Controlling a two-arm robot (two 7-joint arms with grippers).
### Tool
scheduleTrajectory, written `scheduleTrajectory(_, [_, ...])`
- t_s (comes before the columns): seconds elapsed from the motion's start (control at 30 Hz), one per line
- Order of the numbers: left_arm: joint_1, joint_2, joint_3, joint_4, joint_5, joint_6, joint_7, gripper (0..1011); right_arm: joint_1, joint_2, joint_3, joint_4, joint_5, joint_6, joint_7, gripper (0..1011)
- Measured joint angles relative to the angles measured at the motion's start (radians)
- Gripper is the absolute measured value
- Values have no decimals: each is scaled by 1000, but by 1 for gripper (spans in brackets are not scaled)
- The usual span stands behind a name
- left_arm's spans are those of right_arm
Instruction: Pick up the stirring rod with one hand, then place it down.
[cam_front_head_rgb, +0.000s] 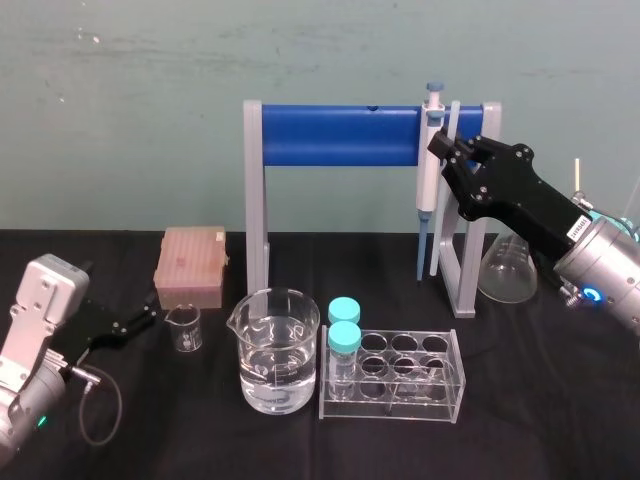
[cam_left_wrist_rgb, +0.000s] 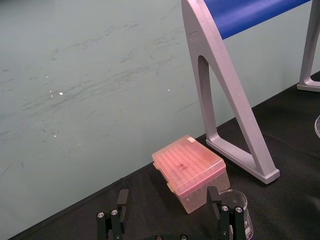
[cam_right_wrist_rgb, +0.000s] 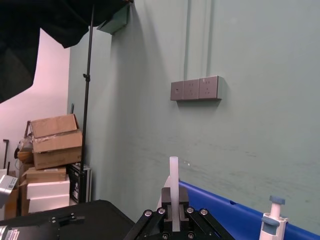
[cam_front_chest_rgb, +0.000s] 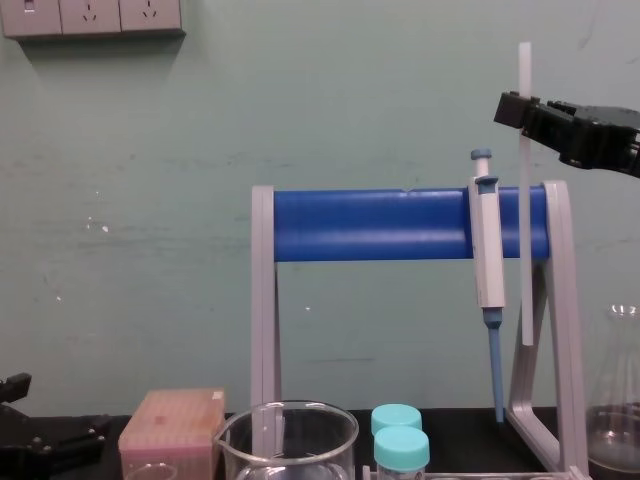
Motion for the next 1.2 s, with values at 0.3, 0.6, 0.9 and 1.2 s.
scheduleTrajectory(0.3, [0, 0, 0, 0, 0, 0, 0, 1000, 2, -1, -4, 7, 2, 2, 3, 72])
scheduleTrajectory(0.6, [0, 0, 0, 0, 0, 0, 0, 1000, 6, -3, -8, 13, 3, 2, 6, 71])
scheduleTrajectory(0.9, [0, 0, 0, 0, 0, 0, 0, 1000, 8, -4, -11, 14, 4, 3, 6, 72])
scheduleTrajectory(1.2, [0, 0, 0, 0, 0, 0, 0, 1000, 7, -3, -13, 14, 6, 5, 8, 71])
